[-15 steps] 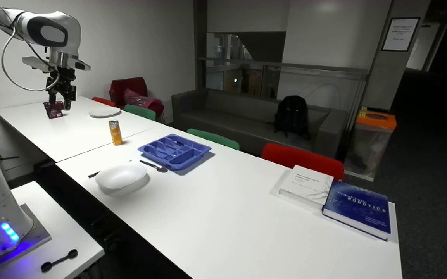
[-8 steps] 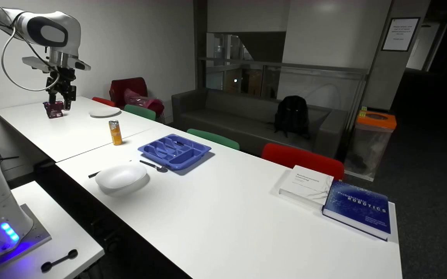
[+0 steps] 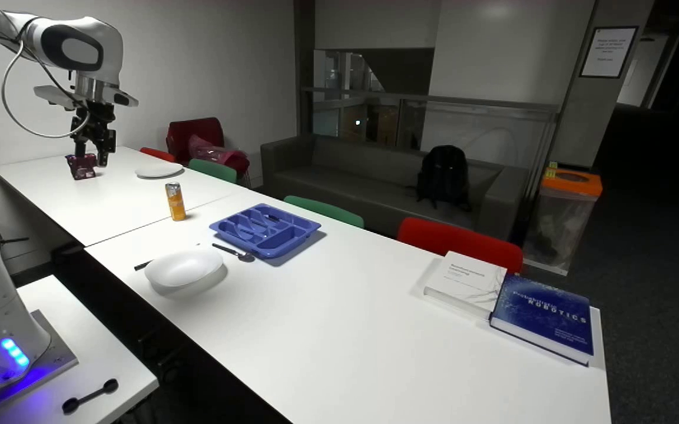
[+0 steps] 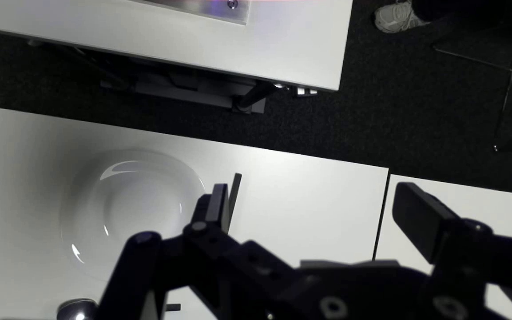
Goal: Remove a fork from the tray
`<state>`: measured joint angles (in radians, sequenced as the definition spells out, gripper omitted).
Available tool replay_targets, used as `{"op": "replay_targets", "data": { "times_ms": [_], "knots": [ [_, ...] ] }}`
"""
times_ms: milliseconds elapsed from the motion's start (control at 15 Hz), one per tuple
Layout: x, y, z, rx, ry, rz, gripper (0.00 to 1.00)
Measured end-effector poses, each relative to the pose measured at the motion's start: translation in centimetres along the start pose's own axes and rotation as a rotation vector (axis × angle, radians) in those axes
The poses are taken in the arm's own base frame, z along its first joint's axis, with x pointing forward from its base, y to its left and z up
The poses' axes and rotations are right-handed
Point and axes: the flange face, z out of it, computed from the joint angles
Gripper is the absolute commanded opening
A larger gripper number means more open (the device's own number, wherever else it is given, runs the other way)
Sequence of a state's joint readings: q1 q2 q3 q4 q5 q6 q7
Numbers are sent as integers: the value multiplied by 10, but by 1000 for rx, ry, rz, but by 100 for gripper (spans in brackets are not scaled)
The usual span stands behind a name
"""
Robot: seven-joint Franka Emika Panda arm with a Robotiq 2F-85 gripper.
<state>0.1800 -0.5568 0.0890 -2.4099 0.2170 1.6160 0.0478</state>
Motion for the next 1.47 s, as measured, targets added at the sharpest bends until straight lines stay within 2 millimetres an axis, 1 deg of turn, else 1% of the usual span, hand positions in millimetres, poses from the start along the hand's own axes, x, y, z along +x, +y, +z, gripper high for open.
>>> {"op": "replay_targets", "data": {
  "times_ms": [133,267,467,600,733,867,1133,1467],
  "knots": [
    [3,-1,-10,27,26,42,100],
    [14,-2,-28,98,75,108,100],
    [40,0,-52,195,177,218,100],
    [58,2,-61,219,248,304,100],
    [72,3,-65,236,305,399,100],
    [81,7,-65,257,336,502,100],
    [90,18,-69,306,371,707,100],
    [92,19,-67,305,367,715,100]
  ]
}}
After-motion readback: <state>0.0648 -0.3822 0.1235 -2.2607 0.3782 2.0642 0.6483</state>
